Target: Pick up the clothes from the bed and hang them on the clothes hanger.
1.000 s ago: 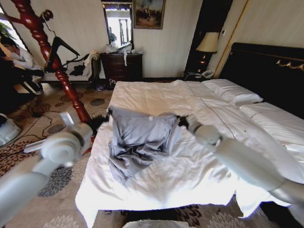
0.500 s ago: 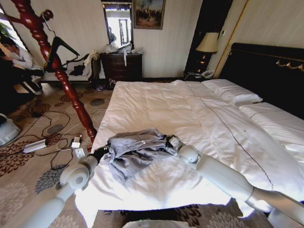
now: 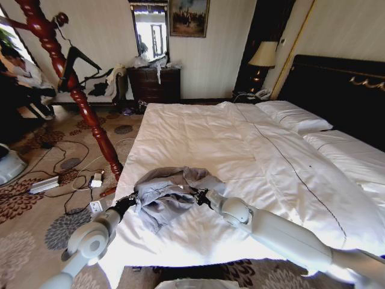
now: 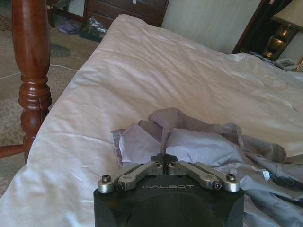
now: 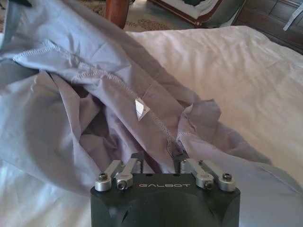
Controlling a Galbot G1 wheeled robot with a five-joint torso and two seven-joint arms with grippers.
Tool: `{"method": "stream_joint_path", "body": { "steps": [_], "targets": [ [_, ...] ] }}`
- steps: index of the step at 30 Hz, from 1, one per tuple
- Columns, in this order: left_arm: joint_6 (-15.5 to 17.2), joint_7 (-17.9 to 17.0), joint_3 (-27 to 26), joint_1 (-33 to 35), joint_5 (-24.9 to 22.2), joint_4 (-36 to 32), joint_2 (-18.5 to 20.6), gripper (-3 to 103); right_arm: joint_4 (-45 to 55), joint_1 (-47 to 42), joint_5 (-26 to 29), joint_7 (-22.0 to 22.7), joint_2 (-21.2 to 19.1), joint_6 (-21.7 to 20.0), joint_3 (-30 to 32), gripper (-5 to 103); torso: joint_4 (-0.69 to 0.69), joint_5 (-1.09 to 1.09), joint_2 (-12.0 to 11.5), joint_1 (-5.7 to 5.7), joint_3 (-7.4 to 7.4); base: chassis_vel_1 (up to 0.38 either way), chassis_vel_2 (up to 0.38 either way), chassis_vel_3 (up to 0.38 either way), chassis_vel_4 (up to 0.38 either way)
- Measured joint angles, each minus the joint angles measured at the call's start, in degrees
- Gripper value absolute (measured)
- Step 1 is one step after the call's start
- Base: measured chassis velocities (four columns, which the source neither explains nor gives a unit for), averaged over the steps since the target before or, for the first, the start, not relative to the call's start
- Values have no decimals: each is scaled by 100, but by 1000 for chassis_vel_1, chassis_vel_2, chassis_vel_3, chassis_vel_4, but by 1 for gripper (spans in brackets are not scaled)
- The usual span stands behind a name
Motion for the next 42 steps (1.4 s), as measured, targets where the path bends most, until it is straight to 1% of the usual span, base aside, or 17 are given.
{"method": "stream_joint_path", "body": {
  "steps": [4, 7, 10, 11, 13, 14, 15, 16, 17, 18, 19, 20, 22, 24, 25, 28, 42],
  "targets": [
    [0, -6, 2, 16, 9, -17, -24, 0, 493, -185, 268, -4, -387, -17, 336, 50, 0, 0, 0, 0, 0, 0, 0, 0, 0],
    [2, -6, 25, 31, 14, -51, -36, 0, 707, -206, 671, 12, -553, -48, 603, 55, -1, 0, 1, -1, 0, 0, 0, 0, 0],
    [14, 12, 166, 22, 63, -99, -68, 0, 691, 138, 2133, 303, -647, -238, 1037, 71, 0, -1, 0, 0, 0, 0, 0, 0, 0],
    [14, 12, 166, 22, 63, -99, -68, 0, 691, 138, 2133, 303, -647, -238, 1037, 71, 0, -1, 0, 0, 0, 0, 0, 0, 0],
    [24, 29, 297, -39, 96, -105, -85, 0, 418, 395, 2572, 340, -640, -285, 1195, 77, 6, 1, 0, 0, 1, 0, 0, 0, 0],
    [39, 45, 513, -202, 85, -80, -73, 0, 172, 548, 2732, 328, -683, -313, 1337, 88, 8, 1, 0, 0, 1, 0, 0, 0, 0],
    [39, 45, 513, -202, 85, -80, -73, 0, 172, 548, 2732, 328, -683, -313, 1337, 88, 8, 1, 0, 0, 1, 0, 0, 0, 0],
    [47, 66, 692, -345, 73, -61, -44, 0, -64, 726, 2720, 252, -704, -317, 1317, 92, -8, -4, 0, 1, 1, 0, 0, 0, 0],
    [50, 74, 742, -359, 73, -82, -33, 0, -256, 932, 2622, 148, -653, -312, 1174, 97, -11, -3, 0, 1, 1, 0, 0, 0, 0],
    [57, 83, 771, -341, 76, -131, -30, 0, -455, 1212, 2456, 11, -559, -276, 900, 97, -10, 4, 0, 1, 1, 0, 0, 0, 0],
    [57, 89, 779, -313, 85, -180, -30, 0, -620, 1441, 2272, -113, -469, -218, 644, 99, -1, 4, 0, 1, 1, 0, 0, 0, 0],
    [57, 89, 779, -313, 85, -180, -30, 0, -620, 1441, 2272, -113, -469, -218, 644, 99, -1, 4, 0, 1, 1, 0, 0, 0, 0],
    [59, 94, 782, -267, 102, -255, -36, 0, -1019, 1841, 1711, -360, -204, -35, 88, 100, 8, -2, 0, 1, 1, 0, 0, 0, 0],
    [59, 98, 769, -239, 107, -291, -39, 0, -1370, 2051, 1402, -471, 60, 64, -267, 100, 7, -1, 0, 2, 1, 0, 0, 0, 0],
    [59, 101, 755, -226, 110, -296, -39, 0, -1494, 2131, 1368, -503, 170, 60, -404, 100, 1, -1, 0, 2, 1, 0, 0, 0, 0],
    [59, 106, 725, -194, 112, -301, -35, 0, -1671, 2328, 1355, -605, 302, 13, -733, 100, -1, 2, 0, 2, 2, 0, 0, 0, 0],
    [43, 182, 678, -52, 278, -394, -169, 0, -2258, 2837, 1535, -1074, 372, -157, -1710, 100, 2, -1, 0, 1, 1, 0, 0, 0, 0]
  ]
}}
